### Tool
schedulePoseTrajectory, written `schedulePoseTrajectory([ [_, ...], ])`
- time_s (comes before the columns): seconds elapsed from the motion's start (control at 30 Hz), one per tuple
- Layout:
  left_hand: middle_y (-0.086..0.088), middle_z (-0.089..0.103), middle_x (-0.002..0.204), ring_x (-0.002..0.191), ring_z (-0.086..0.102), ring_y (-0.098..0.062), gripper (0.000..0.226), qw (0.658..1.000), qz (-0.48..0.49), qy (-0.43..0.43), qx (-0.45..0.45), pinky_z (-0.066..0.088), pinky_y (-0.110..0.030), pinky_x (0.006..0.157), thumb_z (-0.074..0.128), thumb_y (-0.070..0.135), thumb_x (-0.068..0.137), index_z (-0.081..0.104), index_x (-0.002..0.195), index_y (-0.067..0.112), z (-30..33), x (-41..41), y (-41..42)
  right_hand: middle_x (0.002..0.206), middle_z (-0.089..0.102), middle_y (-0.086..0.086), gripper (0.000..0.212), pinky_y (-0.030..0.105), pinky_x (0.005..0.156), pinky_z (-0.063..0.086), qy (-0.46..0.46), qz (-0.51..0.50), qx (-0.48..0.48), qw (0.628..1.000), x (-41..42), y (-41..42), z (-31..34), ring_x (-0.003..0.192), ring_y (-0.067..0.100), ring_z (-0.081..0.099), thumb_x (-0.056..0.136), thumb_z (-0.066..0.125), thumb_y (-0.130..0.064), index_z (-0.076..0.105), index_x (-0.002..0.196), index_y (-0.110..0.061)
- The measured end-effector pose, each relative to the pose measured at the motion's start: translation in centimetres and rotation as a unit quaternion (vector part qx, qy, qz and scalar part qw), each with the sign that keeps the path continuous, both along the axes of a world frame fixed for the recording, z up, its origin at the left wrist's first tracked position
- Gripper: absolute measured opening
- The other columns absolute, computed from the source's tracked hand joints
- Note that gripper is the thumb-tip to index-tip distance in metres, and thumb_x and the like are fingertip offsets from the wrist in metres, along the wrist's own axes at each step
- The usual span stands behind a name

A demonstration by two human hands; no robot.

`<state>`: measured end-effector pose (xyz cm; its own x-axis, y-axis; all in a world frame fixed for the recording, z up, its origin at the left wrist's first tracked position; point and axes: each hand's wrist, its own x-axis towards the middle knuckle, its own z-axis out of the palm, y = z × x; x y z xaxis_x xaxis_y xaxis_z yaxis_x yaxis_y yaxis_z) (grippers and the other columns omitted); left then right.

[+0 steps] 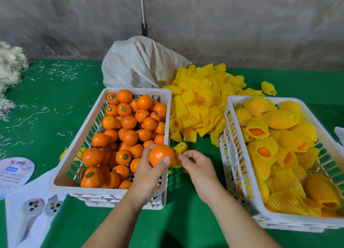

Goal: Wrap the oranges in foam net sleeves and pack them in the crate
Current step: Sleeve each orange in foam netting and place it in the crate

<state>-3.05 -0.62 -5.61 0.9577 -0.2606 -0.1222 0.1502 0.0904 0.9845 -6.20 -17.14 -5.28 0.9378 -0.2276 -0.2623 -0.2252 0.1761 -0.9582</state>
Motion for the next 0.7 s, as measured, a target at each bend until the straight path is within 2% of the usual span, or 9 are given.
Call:
schedulePoseTrajectory([
  [0.1, 0.0, 0.068, 0.134, 0.125, 0.066, -0.025, 0.069, 0.999, -0.053, 0.006, 0.004, 0.056, -0.04, 0.1, 0.083, 0.07, 0.077, 0.056, 0.132, 0.037, -0.07, 0.02, 0.0, 0.086, 0.076, -0.007, 0.016, 0.027, 0.072, 0.052, -0.01, -0.001, -0.074, 0.997, 0.08, 0.3, 0.08, 0.074, 0.002, 0.067, 0.086, 0.084, -0.03, 0.069, 0.085, -0.026],
  [0.17, 0.001, 0.069, 0.137, 0.129, 0.064, -0.022, 0.069, 0.997, -0.075, 0.014, -0.002, 0.052, -0.039, 0.106, 0.082, 0.07, 0.077, 0.057, 0.132, 0.036, 0.1, -0.12, 0.05, 0.091, 0.073, -0.015, 0.024, 0.027, 0.074, 0.055, -0.021, -0.021, -0.093, 0.995, 0.11, 0.59, 0.24, 0.081, 0.001, 0.069, 0.084, 0.086, -0.025, 0.064, 0.094, -0.028],
  [0.23, 0.008, 0.071, 0.128, 0.124, 0.065, -0.019, 0.07, 0.996, -0.082, 0.027, -0.002, 0.051, -0.035, 0.104, 0.082, 0.077, 0.068, 0.062, 0.127, 0.045, 0.15, -0.21, 0.06, 0.093, 0.072, -0.013, 0.029, 0.024, 0.073, 0.055, -0.034, -0.047, -0.116, 0.992, 0.07, 0.73, 0.24, 0.085, 0.003, 0.069, 0.084, 0.086, -0.024, 0.062, 0.098, -0.03],
  [0.3, 0.008, 0.07, 0.118, 0.115, 0.066, -0.019, 0.07, 0.995, -0.092, 0.028, 0.005, 0.053, -0.036, 0.099, 0.082, 0.08, 0.063, 0.064, 0.122, 0.047, 0.04, -0.33, 0.01, 0.09, 0.07, -0.007, 0.026, 0.023, 0.071, 0.054, -0.043, -0.057, -0.151, 0.986, 0.07, 0.75, -0.02, 0.081, 0.005, 0.067, 0.087, 0.084, -0.02, 0.062, 0.098, -0.031],
  [0.4, -0.001, 0.066, 0.112, 0.104, 0.066, -0.02, 0.057, 0.993, -0.115, 0.003, 0.022, 0.055, -0.034, 0.09, 0.082, 0.066, 0.07, 0.062, 0.117, 0.039, 0.24, -0.55, -0.37, 0.088, 0.071, -0.012, 0.026, 0.02, 0.07, 0.051, -0.048, -0.033, -0.173, 0.983, -0.01, 0.73, -0.39, 0.082, 0.001, 0.066, 0.091, 0.077, -0.011, 0.066, 0.094, -0.034],
  [0.5, -0.002, 0.064, 0.108, 0.095, 0.066, -0.016, 0.048, 0.997, -0.068, -0.009, 0.022, 0.056, -0.032, 0.084, 0.082, 0.059, 0.07, 0.059, 0.109, 0.041, 0.34, -0.49, -0.75, 0.088, 0.071, -0.009, 0.021, 0.023, 0.07, 0.054, -0.061, -0.011, -0.145, 0.988, -0.15, 0.44, -0.46, 0.08, 0.005, 0.067, 0.092, 0.076, -0.013, 0.066, 0.094, -0.031],
  [0.6, 0.003, 0.065, 0.102, 0.085, 0.068, -0.013, 0.062, 1.0, -0.003, -0.003, 0.002, 0.058, -0.029, 0.076, 0.092, 0.061, 0.063, 0.055, 0.107, 0.041, 0.16, -0.19, -0.75, 0.08, 0.062, -0.008, 0.027, 0.03, 0.069, 0.055, -0.08, -0.014, -0.147, 0.986, -0.27, 0.62, -0.52, 0.071, 0.006, 0.059, 0.09, 0.076, -0.012, 0.06, 0.1, -0.032],
  [0.7, 0.003, 0.066, 0.105, 0.09, 0.068, -0.018, 0.069, 1.0, -0.014, 0.006, -0.009, 0.058, -0.036, 0.081, 0.095, 0.068, 0.056, 0.055, 0.108, 0.043, 0.14, -0.12, -0.66, 0.081, 0.061, -0.016, 0.027, 0.02, 0.065, 0.052, -0.095, -0.031, -0.203, 0.974, -0.24, 0.98, -0.27, 0.072, 0.003, 0.06, 0.091, 0.076, -0.016, 0.059, 0.099, -0.036],
])
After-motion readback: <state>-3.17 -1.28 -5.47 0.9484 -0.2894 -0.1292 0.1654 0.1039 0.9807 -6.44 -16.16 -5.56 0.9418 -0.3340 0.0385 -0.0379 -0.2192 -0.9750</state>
